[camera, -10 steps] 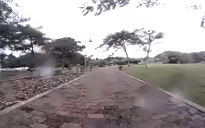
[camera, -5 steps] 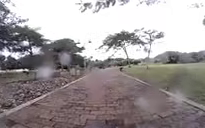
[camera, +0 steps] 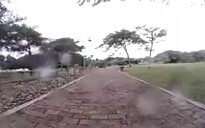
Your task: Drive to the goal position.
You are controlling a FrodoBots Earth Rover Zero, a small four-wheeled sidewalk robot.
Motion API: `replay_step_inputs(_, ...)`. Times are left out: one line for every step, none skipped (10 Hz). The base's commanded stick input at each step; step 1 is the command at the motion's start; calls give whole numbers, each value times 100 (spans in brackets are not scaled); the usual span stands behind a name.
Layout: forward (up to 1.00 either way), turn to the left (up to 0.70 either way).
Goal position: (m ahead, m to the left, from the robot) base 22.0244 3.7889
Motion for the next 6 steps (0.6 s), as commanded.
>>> replay_step_inputs(70,0)
replay_step_inputs(70,0)
replay_step_inputs(70,0)
replay_step_inputs(70,0)
replay_step_inputs(70,0)
replay_step_inputs(70,0)
